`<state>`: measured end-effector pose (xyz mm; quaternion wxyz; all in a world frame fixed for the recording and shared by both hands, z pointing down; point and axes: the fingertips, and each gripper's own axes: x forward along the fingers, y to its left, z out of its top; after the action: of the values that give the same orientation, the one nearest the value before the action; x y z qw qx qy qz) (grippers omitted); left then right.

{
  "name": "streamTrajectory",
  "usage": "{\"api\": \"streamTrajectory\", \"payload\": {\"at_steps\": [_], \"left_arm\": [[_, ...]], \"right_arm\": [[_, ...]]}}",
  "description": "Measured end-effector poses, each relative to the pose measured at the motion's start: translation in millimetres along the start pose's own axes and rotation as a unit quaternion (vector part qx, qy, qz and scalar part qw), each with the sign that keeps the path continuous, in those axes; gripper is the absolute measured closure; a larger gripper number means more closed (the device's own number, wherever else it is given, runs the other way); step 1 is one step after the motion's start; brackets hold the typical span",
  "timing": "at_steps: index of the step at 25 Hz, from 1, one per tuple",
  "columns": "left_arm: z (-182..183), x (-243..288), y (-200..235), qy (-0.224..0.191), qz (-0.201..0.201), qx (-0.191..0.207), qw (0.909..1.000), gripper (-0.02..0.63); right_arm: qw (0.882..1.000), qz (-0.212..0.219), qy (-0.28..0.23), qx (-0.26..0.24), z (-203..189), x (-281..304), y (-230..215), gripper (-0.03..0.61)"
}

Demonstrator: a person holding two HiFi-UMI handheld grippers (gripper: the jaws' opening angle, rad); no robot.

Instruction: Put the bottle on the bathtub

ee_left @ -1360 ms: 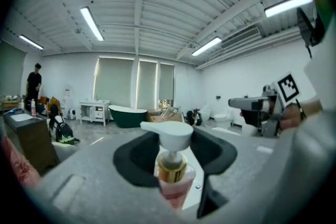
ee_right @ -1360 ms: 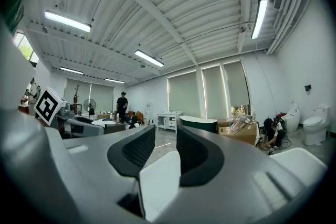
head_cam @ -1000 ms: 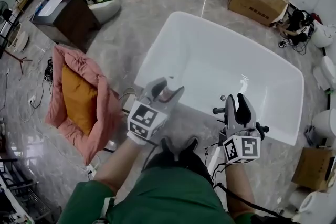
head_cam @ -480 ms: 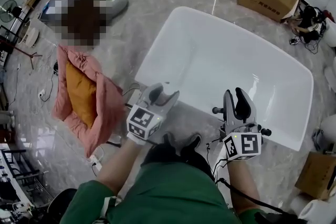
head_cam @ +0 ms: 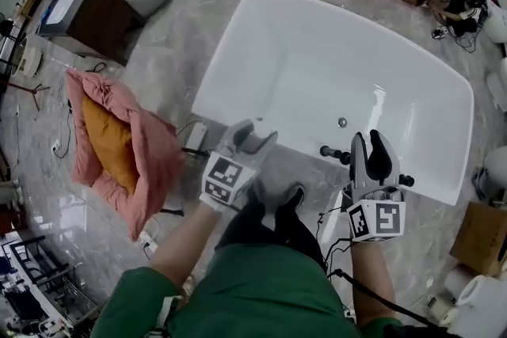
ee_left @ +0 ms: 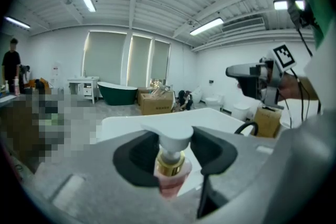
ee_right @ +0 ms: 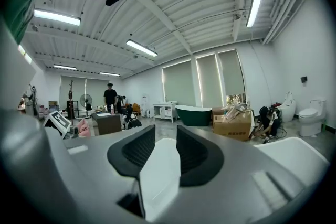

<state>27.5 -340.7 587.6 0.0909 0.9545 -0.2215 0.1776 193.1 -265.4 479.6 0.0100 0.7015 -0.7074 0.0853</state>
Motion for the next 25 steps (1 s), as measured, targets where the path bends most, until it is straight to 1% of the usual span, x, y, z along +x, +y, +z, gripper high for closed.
{"api": "streamTrajectory", "payload": {"at_steps": [5,10,17,25], "left_arm": [[-33.4,28.9,4.7,0.029,-0.022,0.008,0.9993,0.432],[-62.7,47.4,8.5,0.052,-0.033,-0.002,0.9981,0.431],[-83.5,73.0,7.2,0.073,-0.038,-0.003,0.9966,0.431],[-109.2,91.2,6.3,0.092,-0.035,-0.004,0.9952,0.43]], "right_arm": [[0.999,-0.032,0.018,0.006,-23.7,1.7,-7.9,0.453],[0.998,-0.054,0.036,0.02,-48.1,-1.2,-10.8,0.453],[0.996,-0.068,0.052,0.029,-66.6,-0.1,-26.2,0.453],[0.995,-0.064,0.062,0.043,-89.9,1.7,-26.7,0.453]]}}
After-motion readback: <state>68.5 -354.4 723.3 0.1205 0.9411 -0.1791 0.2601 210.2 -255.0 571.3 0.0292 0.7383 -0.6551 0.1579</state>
